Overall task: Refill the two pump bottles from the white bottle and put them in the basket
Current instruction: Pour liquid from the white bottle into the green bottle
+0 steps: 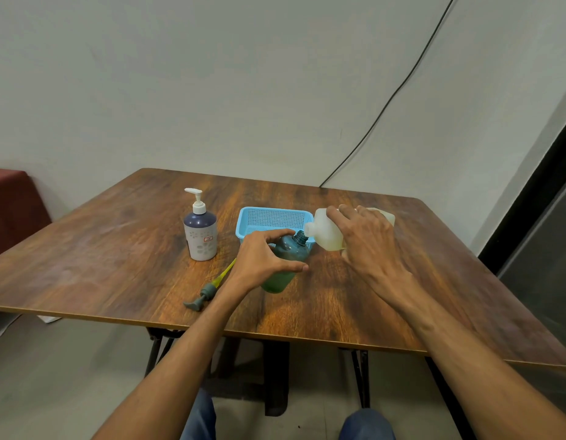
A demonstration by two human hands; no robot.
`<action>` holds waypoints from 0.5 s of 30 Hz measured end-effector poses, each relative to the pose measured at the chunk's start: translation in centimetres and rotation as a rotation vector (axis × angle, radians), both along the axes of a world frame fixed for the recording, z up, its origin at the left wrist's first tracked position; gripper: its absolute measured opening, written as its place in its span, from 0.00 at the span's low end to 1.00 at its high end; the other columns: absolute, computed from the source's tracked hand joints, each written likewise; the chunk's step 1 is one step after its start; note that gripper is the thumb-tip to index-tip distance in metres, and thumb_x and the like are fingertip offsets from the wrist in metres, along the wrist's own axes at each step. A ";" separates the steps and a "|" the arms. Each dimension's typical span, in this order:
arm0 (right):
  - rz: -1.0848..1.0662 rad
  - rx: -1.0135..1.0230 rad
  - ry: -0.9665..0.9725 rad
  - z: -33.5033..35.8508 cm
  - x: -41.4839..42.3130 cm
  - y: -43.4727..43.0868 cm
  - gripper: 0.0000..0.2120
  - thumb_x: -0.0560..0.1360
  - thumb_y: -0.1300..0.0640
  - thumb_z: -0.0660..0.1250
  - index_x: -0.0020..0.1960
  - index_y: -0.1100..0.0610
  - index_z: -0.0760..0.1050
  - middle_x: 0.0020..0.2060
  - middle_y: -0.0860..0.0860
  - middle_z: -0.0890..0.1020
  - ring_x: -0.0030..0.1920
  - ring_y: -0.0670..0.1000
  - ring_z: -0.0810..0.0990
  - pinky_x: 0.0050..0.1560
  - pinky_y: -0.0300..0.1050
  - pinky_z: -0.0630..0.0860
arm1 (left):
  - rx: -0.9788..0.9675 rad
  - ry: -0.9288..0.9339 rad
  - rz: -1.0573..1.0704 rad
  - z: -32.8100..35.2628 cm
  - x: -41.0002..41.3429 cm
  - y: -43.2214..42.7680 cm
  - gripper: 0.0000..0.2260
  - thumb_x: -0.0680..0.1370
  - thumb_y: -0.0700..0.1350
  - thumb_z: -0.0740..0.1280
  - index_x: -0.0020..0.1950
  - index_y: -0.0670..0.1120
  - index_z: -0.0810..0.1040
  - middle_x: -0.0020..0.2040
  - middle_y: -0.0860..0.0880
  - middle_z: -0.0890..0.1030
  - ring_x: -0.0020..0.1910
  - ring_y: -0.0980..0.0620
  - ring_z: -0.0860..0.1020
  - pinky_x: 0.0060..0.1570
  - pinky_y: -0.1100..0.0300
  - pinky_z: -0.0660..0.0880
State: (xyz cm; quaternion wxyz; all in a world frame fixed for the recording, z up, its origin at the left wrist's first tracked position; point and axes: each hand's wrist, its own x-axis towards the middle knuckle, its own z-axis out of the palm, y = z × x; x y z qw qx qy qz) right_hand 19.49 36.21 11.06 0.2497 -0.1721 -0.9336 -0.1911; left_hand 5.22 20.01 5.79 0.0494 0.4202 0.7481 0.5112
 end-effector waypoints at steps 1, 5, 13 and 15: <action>-0.001 0.001 -0.001 0.0 0.0 0.0 0.34 0.60 0.61 0.79 0.64 0.53 0.72 0.56 0.54 0.82 0.49 0.60 0.80 0.50 0.55 0.75 | 0.002 0.000 0.001 0.0 0.0 0.0 0.35 0.62 0.52 0.83 0.68 0.51 0.78 0.67 0.52 0.79 0.58 0.61 0.74 0.48 0.74 0.72; -0.002 0.000 -0.006 0.0 0.0 0.0 0.35 0.60 0.61 0.79 0.64 0.53 0.72 0.57 0.54 0.81 0.50 0.60 0.80 0.51 0.55 0.75 | 0.000 0.002 0.003 -0.1 0.0 0.0 0.35 0.62 0.53 0.83 0.67 0.51 0.79 0.67 0.51 0.79 0.59 0.59 0.75 0.51 0.71 0.74; 0.004 -0.011 -0.003 0.0 0.0 0.1 0.36 0.60 0.61 0.79 0.65 0.53 0.71 0.57 0.54 0.81 0.50 0.60 0.80 0.52 0.55 0.75 | 0.008 -0.008 0.003 -0.1 0.0 0.1 0.35 0.62 0.53 0.83 0.67 0.52 0.78 0.67 0.52 0.79 0.62 0.56 0.75 0.59 0.60 0.77; 0.004 -0.011 0.000 0.0 0.1 0.1 0.35 0.60 0.60 0.79 0.65 0.53 0.71 0.58 0.54 0.81 0.51 0.60 0.80 0.52 0.56 0.75 | 0.007 -0.008 0.003 0.0 0.0 0.1 0.35 0.62 0.53 0.83 0.68 0.51 0.78 0.67 0.51 0.79 0.63 0.55 0.75 0.61 0.57 0.78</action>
